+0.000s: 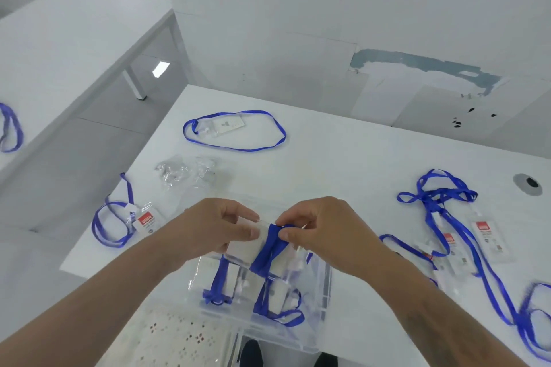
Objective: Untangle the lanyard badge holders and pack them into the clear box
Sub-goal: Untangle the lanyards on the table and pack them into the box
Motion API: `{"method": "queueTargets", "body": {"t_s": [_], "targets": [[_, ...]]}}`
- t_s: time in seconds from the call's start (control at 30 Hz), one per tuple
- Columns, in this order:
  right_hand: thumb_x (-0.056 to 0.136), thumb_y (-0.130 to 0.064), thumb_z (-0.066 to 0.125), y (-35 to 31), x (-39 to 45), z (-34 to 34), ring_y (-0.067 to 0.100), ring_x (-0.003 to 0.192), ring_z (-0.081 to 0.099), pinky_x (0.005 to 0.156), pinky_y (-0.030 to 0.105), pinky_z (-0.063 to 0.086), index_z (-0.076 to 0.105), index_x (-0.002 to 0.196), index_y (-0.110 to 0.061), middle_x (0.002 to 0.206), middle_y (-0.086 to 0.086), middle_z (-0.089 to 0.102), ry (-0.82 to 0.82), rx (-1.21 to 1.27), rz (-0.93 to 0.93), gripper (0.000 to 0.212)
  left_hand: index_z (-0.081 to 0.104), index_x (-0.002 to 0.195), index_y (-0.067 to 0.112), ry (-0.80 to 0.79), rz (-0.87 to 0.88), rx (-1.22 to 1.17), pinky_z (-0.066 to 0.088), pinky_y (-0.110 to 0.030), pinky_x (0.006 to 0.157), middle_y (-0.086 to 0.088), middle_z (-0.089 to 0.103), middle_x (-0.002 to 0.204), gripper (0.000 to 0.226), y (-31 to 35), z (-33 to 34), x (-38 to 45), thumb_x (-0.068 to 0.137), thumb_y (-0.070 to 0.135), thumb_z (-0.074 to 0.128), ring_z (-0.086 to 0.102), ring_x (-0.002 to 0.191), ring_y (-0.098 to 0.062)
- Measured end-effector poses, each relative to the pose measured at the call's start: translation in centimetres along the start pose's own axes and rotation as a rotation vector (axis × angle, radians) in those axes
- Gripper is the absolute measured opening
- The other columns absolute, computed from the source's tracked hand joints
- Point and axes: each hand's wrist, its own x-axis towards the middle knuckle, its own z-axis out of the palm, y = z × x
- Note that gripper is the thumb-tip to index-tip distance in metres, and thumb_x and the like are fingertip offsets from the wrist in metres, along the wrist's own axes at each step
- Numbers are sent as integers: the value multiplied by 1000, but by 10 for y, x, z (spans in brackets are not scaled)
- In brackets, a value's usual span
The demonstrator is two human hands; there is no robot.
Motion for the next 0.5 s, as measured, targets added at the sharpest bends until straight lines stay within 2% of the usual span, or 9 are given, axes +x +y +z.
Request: {"method": "queueTargets", "body": {"t_s": [0.07,0.17,0.23,0.3,0.37,0.43,0.5], "targets": [[86,-30,70,-2,7,19,2,72,67,69,20,54,73,92,-35,81,-17,72,-50,-16,31,9,75,92,36,34,-1,7,53,-24,83,16,73,89,14,-17,-7,1,78,33,79,68,88,-6],[88,-27,67,2,19,45,10,72,69,68,24,57,73,93,-35,85,-14,73,-96,-28,86,11,68,96,40,108,39,12,43,-14,75,19,69,99,12,-25,-11,-1,88,31,68,61,95,4],[88,-26,66,5,29,63,7,73,68,67,20,54,73,95,-33,87,-13,73,-117,-47,120,12,66,96,41,152,77,-11,42,-13,74,22,68,102,13,-28,-14,-3,92,29,63,61,96,5],[87,-28,66,7,39,82,5,80,66,73,19,50,74,97,-31,91,-13,72,-131,-92,133,13,68,93,40,195,104,-54,48,-20,82,18,71,101,14,-34,-16,-3,92,27,62,64,96,2],[89,-28,64,6,46,99,8,86,66,73,19,49,75,100,-28,95,-11,72,-166,-127,146,15,71,91,40,228,113,-88,51,-29,92,16,74,97,15,-38,-17,-3,91,26,63,66,95,-2],[92,-27,56,4,49,110,17,95,66,71,23,48,73,105,-21,105,-4,72,-220,-187,157,22,72,88,39,234,121,-114,51,-34,95,17,75,93,16,-40,-17,-3,90,25,64,68,93,-4],[96,-30,48,1,48,112,21,110,61,79,29,46,66,119,-22,122,-3,66,-240,-287,149,31,73,87,38,232,134,-130,52,-35,95,17,75,90,18,-40,-15,-3,90,23,64,69,91,-6]]}}
